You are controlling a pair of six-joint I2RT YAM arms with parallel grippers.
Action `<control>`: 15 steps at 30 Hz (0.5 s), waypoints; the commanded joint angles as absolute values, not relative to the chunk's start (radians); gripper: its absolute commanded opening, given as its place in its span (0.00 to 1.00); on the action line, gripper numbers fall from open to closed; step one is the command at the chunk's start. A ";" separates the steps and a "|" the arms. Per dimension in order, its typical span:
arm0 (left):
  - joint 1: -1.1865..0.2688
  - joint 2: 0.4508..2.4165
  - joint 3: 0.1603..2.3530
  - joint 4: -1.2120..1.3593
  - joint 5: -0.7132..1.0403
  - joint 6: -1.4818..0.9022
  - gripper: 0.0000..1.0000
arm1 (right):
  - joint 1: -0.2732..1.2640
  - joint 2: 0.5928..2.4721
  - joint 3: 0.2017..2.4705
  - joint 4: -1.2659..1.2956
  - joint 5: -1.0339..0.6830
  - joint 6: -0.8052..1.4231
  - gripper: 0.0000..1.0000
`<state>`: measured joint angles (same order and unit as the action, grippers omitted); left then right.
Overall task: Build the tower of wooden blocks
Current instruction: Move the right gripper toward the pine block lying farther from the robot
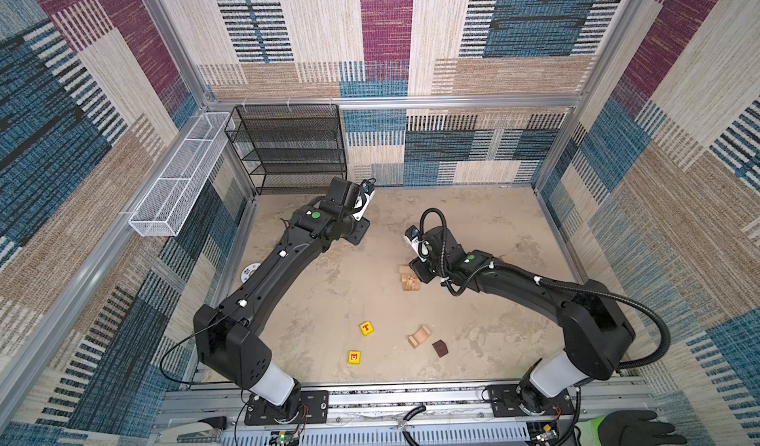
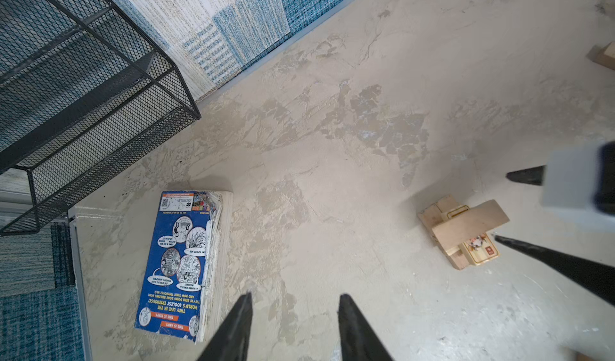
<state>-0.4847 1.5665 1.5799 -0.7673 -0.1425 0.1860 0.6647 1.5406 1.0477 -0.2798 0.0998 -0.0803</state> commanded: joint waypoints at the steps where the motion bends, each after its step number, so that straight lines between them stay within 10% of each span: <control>1: -0.483 1.562 1.585 -0.761 -0.088 0.148 0.46 | 0.592 1.473 1.040 -0.234 0.180 0.091 0.58; 4: -0.490 1.564 1.591 -0.760 -0.004 0.128 0.46 | 0.427 1.422 1.040 -0.292 0.204 0.287 0.61; 8: -0.527 1.582 1.606 -0.766 0.064 0.117 0.46 | 0.237 1.421 1.059 -0.437 0.343 0.541 0.99; 15: -0.619 1.596 1.603 -0.773 0.036 0.135 0.47 | 0.060 1.574 1.132 -0.603 0.269 0.779 1.00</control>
